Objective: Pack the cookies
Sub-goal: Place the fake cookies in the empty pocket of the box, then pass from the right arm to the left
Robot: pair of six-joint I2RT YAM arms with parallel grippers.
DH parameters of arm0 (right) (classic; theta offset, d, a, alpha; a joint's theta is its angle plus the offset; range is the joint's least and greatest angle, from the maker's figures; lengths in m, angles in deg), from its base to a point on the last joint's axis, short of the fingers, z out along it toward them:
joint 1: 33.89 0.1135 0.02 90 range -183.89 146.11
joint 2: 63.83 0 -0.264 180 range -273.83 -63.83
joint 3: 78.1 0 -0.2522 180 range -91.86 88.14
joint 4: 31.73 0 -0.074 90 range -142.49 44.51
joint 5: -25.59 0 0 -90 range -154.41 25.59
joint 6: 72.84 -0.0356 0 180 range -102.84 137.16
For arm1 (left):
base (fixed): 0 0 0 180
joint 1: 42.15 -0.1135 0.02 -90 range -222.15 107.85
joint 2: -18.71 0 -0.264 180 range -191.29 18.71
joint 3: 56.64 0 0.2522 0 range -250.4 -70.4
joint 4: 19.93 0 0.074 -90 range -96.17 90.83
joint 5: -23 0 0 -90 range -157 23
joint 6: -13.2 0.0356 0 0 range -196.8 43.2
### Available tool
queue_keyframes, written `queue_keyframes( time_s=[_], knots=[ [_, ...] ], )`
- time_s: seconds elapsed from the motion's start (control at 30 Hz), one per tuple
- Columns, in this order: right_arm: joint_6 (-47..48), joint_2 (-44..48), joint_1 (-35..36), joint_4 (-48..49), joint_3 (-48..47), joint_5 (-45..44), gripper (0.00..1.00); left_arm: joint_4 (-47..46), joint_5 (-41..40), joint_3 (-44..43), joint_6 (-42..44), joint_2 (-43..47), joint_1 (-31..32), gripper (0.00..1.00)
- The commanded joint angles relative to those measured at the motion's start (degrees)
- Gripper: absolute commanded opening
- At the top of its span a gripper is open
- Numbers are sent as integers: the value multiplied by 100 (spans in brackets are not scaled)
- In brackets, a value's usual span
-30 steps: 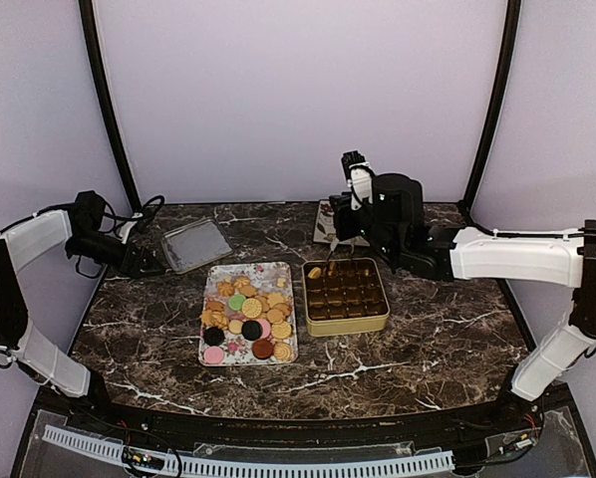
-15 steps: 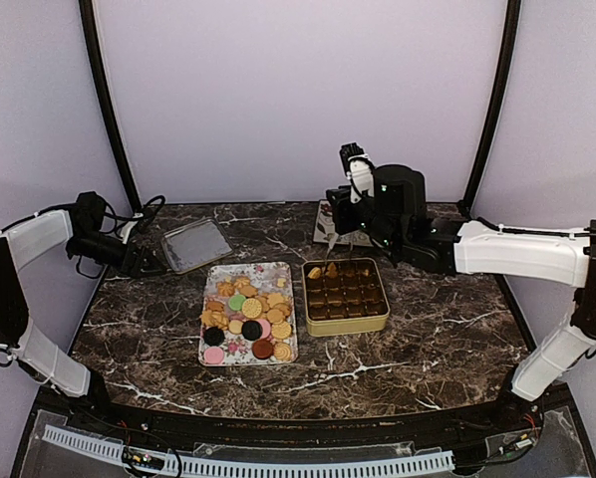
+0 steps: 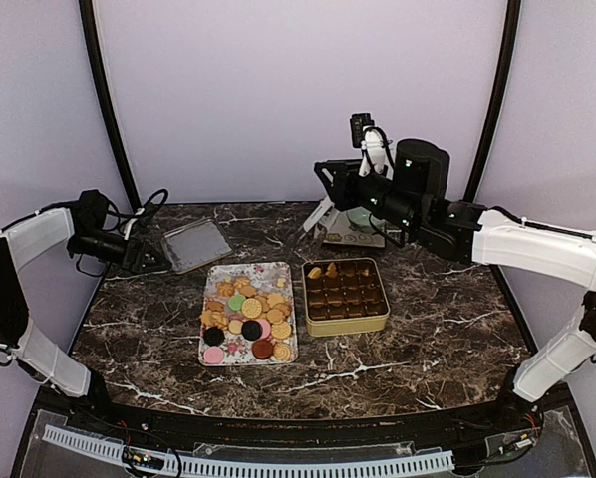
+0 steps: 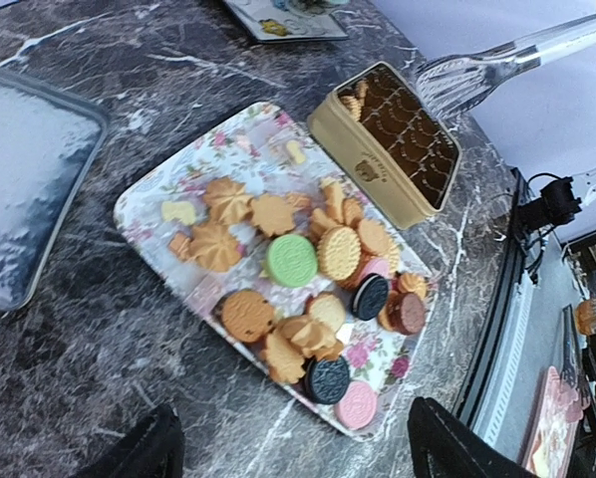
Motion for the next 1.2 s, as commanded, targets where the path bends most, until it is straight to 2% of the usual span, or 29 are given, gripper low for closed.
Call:
queue_keyframes(
  time_s=[0.0, 0.13, 0.27, 0.4, 0.47, 0.63, 0.77, 0.83, 1.17],
  knots=[
    [-880, -342, 14, 670, -339, 1304, 0, 323, 1060, -374, 130, 64, 516, 82],
    [-1487, -668, 48, 1088, -509, 2214, 0, 505, 1878, -511, 467, 28, 1075, 90],
    [-1907, -1034, 76, 1446, -655, 2822, 0, 1022, 2448, -760, 1020, -174, 1445, 91],
    [-2133, -1278, 96, 1633, -815, 3240, 0, 2168, 2854, -1185, 2234, -656, 1626, 87],
    [-2226, -1370, 94, 1720, -874, 3395, 0, 2482, 2836, -1281, 2478, -860, 1723, 82],
    [-2402, -1587, 95, 1872, -1058, 3606, 0, 2237, 2789, -1147, 2100, -971, 1861, 73],
    [-2474, -1690, 90, 1972, -1190, 3701, 0, 1099, 2285, -741, 1006, -629, 2011, 70],
    [-2480, -1739, 94, 1982, -1247, 3721, 0, 776, 2263, -606, 775, -461, 2069, 69],
    [-2427, -1778, 94, 1954, -1328, 3797, 0, 1113, 2163, -452, 999, -491, 2378, 39]
  ],
)
